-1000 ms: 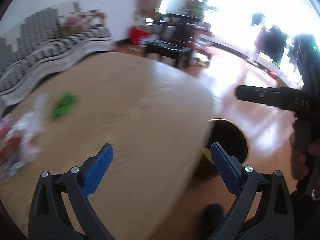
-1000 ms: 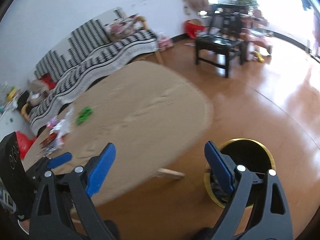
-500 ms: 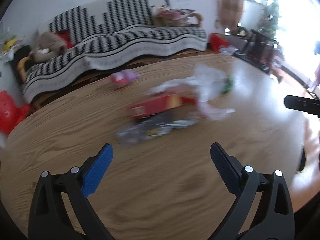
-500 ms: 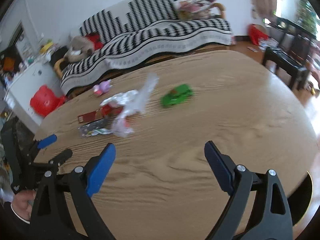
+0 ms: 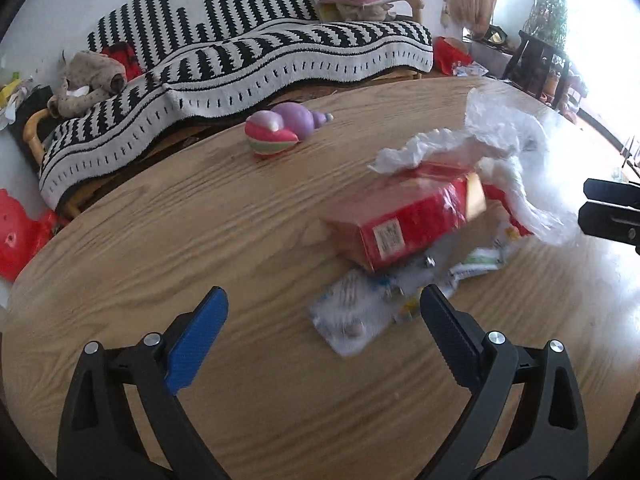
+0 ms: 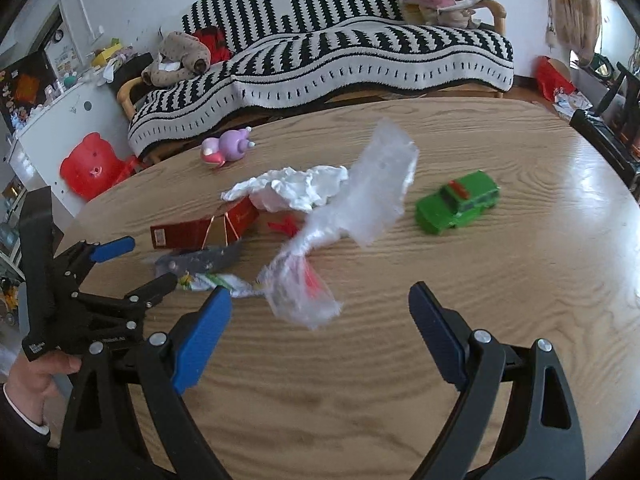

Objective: Collect trash
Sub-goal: 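Grasp the white-blue printed packet with left tool while right tool grasps clear plastic wrap, then carry the packet and plastic wrap from the table over the black bin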

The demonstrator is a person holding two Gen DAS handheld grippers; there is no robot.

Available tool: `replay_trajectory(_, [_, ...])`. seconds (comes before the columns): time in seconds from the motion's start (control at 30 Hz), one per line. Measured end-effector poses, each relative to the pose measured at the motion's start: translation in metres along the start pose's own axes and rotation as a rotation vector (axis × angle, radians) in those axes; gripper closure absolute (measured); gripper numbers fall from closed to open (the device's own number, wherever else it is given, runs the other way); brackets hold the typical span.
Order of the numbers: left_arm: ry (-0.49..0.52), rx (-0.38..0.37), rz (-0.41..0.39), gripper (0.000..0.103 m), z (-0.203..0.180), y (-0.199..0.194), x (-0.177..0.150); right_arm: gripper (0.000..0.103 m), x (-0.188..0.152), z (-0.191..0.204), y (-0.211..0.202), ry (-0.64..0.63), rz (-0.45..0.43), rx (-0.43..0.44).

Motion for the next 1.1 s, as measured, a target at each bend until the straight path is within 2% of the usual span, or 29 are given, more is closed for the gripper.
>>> replay_trajectory(0.1, [-0.013,-0.036,-0.011,0.011,0.001,0.008,0.007,0.016,0.007,0.004,0.013,0.012,0.008,0.008])
replay_trajectory(0.2, [-0.011,-0.056,-0.014,0.02,-0.002,0.01,0.011,0.016,0.012,0.007,0.027,0.019,0.022,0.004])
replay_trajectory(0.27, [-0.019,-0.089,-0.009,0.032,-0.005,0.011,0.013,0.019,0.012,0.008,0.038,0.026,0.044,0.004])
replay_trajectory(0.37, [-0.016,-0.139,-0.002,0.05,-0.01,0.009,0.014,0.03,0.008,0.01,0.047,0.022,0.074,0.011])
replay_trajectory(0.4, [-0.004,-0.141,-0.002,0.052,-0.013,0.007,0.012,0.035,0.007,0.011,0.048,0.007,0.07,0.003])
replay_trajectory(0.47, [0.004,-0.167,0.002,0.064,-0.017,0.005,0.011,0.047,0.005,0.015,0.048,-0.005,0.079,0.029])
replay_trajectory(0.53, [0.003,-0.172,0.015,0.076,-0.019,0.003,0.009,0.081,0.002,0.017,0.042,-0.021,0.079,0.021])
replay_trajectory(0.6, [0.012,-0.174,0.042,0.077,-0.024,0.003,0.002,0.086,-0.002,0.017,0.037,-0.035,0.074,0.015])
replay_trajectory(0.7, [0.028,-0.155,0.053,0.096,-0.031,-0.005,-0.007,0.092,-0.006,0.013,0.025,-0.044,0.066,0.014])
replay_trajectory(0.93, [-0.034,-0.08,0.09,0.096,-0.031,-0.032,-0.026,0.093,-0.013,0.009,-0.017,-0.071,0.001,0.03])
replay_trajectory(1.1, [-0.143,-0.025,0.061,0.097,-0.024,-0.068,-0.03,0.093,-0.024,0.01,-0.05,-0.102,-0.032,0.054])
Point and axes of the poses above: each gripper's, at about its wrist camera, not at the fingertips, and y roughly the way its jaws point, z to its left, x to its top, the point moved 5 cm from there along y, roughly the way its jaws point, and after that the axes turned 7 degrees about -x, right-handed, at the moved point
